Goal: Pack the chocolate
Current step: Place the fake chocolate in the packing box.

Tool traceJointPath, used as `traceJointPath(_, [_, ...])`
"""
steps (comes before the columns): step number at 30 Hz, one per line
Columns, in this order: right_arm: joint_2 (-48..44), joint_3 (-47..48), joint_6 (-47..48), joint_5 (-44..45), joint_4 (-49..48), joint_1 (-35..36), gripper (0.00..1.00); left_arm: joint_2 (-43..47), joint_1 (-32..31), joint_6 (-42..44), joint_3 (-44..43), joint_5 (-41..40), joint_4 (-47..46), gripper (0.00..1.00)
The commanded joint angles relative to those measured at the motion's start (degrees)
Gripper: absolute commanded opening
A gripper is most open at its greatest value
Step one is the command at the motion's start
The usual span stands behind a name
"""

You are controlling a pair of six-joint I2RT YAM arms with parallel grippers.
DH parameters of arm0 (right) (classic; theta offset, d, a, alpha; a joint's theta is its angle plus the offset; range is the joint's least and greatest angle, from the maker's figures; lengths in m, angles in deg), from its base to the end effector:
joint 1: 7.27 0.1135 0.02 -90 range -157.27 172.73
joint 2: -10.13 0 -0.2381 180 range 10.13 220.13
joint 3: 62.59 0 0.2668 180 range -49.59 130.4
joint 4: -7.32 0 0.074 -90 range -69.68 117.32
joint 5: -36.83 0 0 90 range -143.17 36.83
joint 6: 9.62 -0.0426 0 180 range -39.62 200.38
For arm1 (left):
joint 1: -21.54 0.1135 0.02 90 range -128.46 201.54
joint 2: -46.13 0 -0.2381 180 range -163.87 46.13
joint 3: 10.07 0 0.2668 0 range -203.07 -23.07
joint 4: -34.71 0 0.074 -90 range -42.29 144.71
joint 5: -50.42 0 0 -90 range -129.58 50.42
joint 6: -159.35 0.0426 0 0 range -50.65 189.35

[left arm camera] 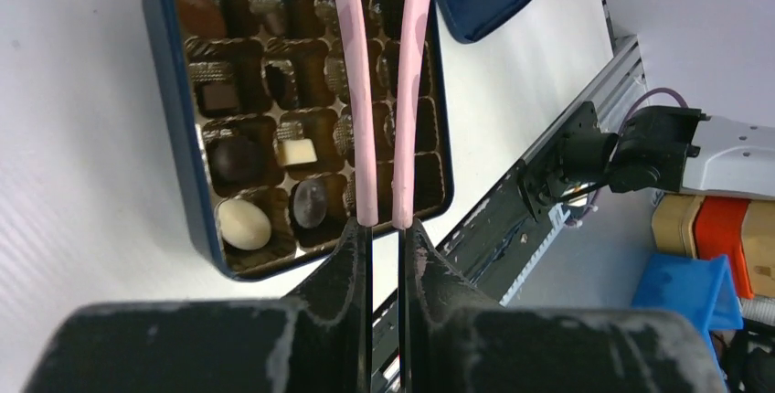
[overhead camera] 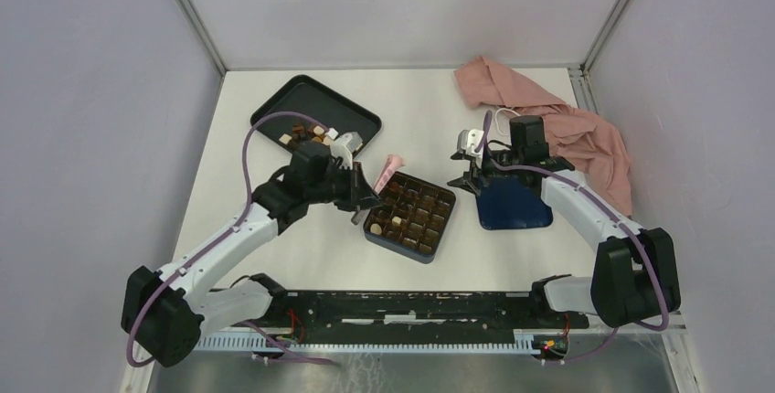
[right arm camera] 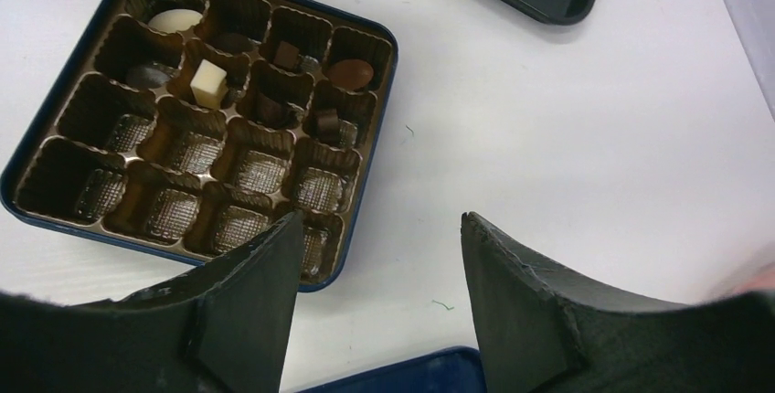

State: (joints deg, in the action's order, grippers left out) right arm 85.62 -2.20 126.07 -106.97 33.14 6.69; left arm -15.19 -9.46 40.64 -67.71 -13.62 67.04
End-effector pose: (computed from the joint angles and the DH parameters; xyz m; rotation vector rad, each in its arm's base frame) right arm 0.2759 0.1040 0.2096 -1.3890 1.4965 0.7224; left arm 0.2157 -0.1513 0.2392 0.3192 2.3175 -1.0537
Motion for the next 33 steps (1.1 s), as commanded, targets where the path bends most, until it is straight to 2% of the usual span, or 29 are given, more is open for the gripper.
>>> traceJointPath(1, [-1.75, 1.13, 0.01, 1.17, -1.24, -1.9, 0.69, -0.94, -5.73, -6.94, -0.1, -6.61, -8.62, 0.02])
traceJointPath(7, [-1.5, 1.44, -3.51, 3.27, -2.68, -3.45, 0.7, -8.06, -14.0, -7.24, -2.72, -12.33, -8.69, 0.02])
traceJointPath(13, [-1.3, 1.41, -4.51, 3.4, -3.17, -3.66, 0.7, -15.96, -21.46, -6.69, -8.71, -20.81, -2.15, 0.02])
traceJointPath(19, [-0.92, 1.46, -5.17, 2.52, -3.32, -3.64, 0.7, -21.31, -24.0, -6.5, -11.68, -25.23, 0.8, 0.03])
traceJointPath(28, [-0.79, 1.47, -5.44, 2.3, -3.32, -3.63, 0.7, -26.74, -24.81, -5.45, -15.05, -27.5, 3.85, 0.07])
traceJointPath(33, [-0.62, 1.47, -5.59, 2.17, -3.33, -3.61, 0.7, -28.42, -25.39, -5.33, -16.22, -28.22, 4.3, 0.23])
